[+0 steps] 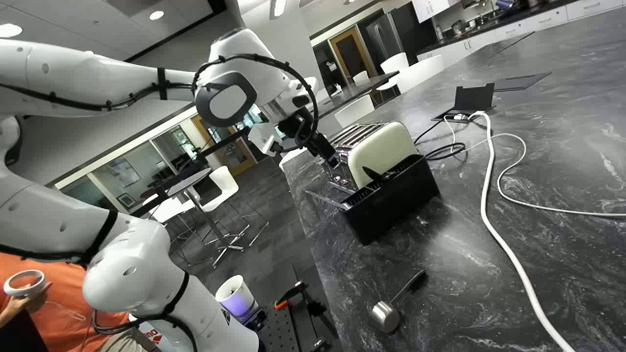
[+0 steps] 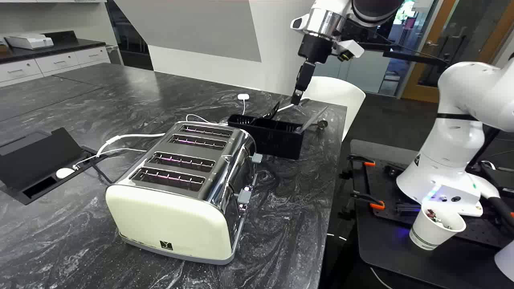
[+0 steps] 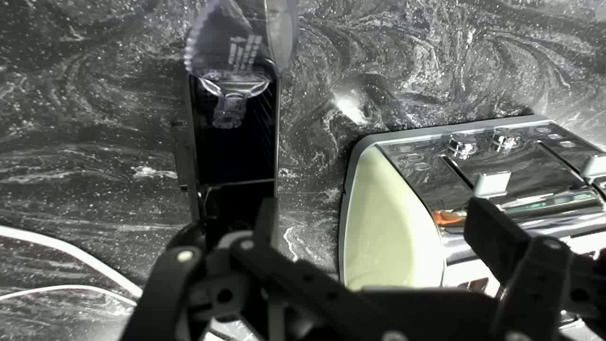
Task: Put the black spoon on the counter
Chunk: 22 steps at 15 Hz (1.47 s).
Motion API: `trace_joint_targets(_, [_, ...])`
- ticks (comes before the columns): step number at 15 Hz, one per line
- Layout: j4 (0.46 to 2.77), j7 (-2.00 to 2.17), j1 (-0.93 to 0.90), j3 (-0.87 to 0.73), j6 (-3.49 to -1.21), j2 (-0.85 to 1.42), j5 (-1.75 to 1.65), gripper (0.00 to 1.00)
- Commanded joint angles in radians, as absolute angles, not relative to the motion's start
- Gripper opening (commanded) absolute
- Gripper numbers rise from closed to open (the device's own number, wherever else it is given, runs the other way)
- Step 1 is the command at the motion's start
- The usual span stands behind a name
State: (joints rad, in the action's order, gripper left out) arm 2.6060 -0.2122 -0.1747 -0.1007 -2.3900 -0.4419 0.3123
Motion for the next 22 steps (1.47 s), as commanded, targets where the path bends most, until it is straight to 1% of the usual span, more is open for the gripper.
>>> trace_joint_targets(1, [2.604,-0.217,-0.16,-0.087,-2.386,-0.441,0.32,1.0])
trace_joint_targets(7, [2.58,-0.224,-0.157,-0.082,-2.382,-0.423,0.3,1.0])
trace_joint_targets(13, [2.339,-0.27,-0.125,-0.075,-2.292,-0.247,0.145,1.0])
trace_joint_targets(17, [2.163,-0.272,-0.084,-0.057,-2.178,-0.082,-0.006,1.0])
trace_joint_targets(22, [2.066,-0.318,-0.059,-0.034,-2.135,0.061,-0.097,1.0])
